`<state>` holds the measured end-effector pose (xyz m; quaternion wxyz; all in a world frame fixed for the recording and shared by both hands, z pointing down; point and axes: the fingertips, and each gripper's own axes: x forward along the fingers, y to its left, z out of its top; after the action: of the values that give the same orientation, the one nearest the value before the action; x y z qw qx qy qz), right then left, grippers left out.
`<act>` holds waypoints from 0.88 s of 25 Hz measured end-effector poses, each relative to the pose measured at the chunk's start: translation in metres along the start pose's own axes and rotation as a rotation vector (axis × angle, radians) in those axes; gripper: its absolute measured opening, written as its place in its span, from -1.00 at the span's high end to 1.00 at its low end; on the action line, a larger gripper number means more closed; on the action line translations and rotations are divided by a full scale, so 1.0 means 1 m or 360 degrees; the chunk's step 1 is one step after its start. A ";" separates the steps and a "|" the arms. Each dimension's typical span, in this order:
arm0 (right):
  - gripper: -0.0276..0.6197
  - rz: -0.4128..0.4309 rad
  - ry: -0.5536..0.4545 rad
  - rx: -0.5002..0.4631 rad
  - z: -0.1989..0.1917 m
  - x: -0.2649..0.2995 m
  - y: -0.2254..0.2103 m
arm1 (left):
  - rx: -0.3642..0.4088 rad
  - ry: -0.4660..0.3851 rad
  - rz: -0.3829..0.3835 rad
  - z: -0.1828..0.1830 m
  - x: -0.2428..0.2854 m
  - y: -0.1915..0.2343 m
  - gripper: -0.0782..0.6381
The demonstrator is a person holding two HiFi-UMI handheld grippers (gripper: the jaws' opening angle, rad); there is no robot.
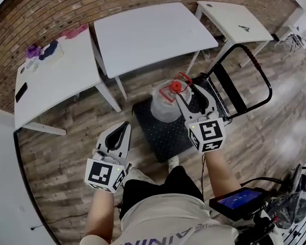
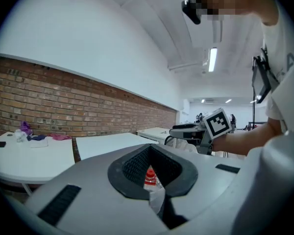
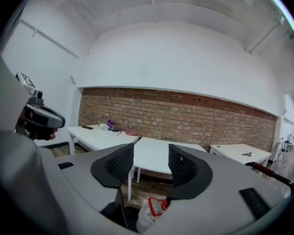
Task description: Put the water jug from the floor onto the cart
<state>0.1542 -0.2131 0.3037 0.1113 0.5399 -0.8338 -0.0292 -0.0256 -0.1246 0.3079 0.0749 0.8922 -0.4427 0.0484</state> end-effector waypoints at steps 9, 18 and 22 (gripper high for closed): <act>0.76 -0.0217 -0.0066 -0.0023 0.024 -0.078 0.014 | -0.0006 -0.0005 -0.0065 -0.005 -0.029 -0.009 0.78; 0.82 -0.0213 -0.0124 0.0006 0.025 -0.129 0.010 | 0.0004 -0.0039 -0.0047 0.001 -0.049 -0.051 0.78; 0.86 -0.0201 -0.0149 -0.0013 0.028 -0.171 -0.002 | 0.0034 -0.0076 -0.0046 0.014 -0.054 -0.089 0.78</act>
<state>0.2165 -0.0607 0.2494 0.0724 0.5891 -0.8022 -0.0649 0.0135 -0.0319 0.2783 0.0554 0.9002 -0.4308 0.0305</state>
